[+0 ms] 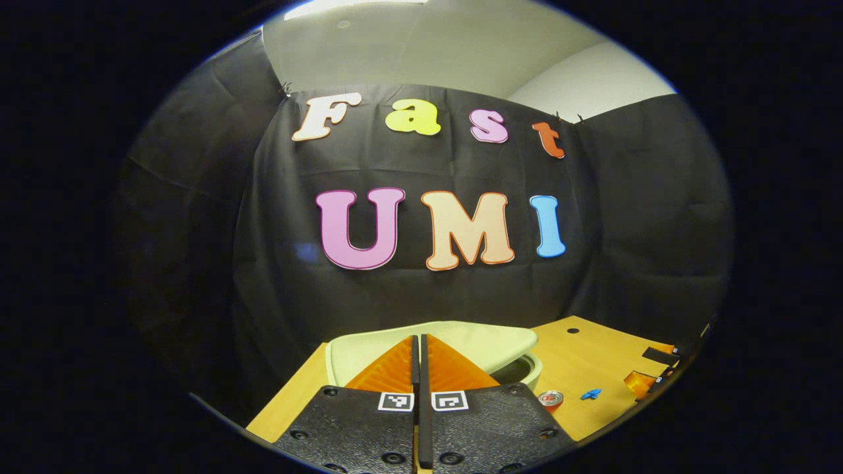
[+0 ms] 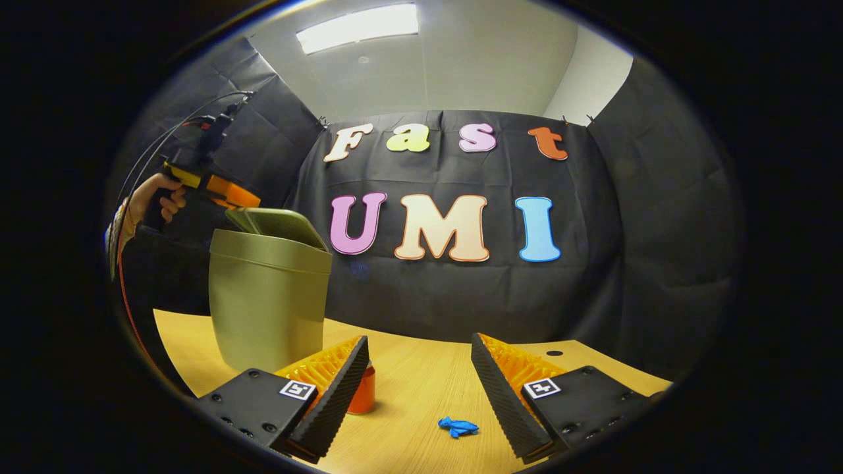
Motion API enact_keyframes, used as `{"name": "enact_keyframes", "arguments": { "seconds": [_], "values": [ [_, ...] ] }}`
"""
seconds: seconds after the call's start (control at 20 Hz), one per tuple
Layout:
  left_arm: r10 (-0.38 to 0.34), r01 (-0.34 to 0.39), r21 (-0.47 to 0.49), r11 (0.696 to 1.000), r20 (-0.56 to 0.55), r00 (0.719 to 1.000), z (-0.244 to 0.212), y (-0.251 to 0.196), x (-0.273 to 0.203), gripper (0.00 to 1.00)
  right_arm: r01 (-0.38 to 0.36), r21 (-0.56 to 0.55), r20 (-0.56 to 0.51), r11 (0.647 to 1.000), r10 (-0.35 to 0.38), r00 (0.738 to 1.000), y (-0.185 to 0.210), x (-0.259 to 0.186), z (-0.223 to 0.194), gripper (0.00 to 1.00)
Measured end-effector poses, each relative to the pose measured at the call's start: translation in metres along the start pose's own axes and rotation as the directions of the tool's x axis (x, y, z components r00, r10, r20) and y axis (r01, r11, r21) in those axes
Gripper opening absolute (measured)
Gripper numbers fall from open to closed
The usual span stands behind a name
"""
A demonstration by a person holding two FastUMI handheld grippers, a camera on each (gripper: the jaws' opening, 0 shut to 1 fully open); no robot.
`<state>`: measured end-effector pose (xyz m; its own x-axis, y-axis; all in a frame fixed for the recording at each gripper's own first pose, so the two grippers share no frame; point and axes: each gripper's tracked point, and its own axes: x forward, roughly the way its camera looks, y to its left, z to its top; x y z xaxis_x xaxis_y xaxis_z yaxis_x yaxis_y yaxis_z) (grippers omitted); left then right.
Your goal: Press the lid of the desktop garbage bin to open it, pick up the crumpled paper on the desktop and throw it into the bin, then pick up the pop can on the desktop and drop it into the bin, and finally close the garbage bin lid.
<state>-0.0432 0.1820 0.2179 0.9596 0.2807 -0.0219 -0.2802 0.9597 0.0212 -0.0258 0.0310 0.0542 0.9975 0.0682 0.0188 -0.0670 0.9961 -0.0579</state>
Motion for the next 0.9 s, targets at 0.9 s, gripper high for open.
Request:
{"name": "enact_keyframes", "arguments": {
  "seconds": [0.9],
  "values": [
    [-0.312,0.312,0.007,0.95,0.063,0.948,-0.012,-0.133,-0.043,0.0,0.002,0.006,-0.035,1.0,-0.002,0.999,0.0,0.0,-0.01,0.98]
  ]
}}
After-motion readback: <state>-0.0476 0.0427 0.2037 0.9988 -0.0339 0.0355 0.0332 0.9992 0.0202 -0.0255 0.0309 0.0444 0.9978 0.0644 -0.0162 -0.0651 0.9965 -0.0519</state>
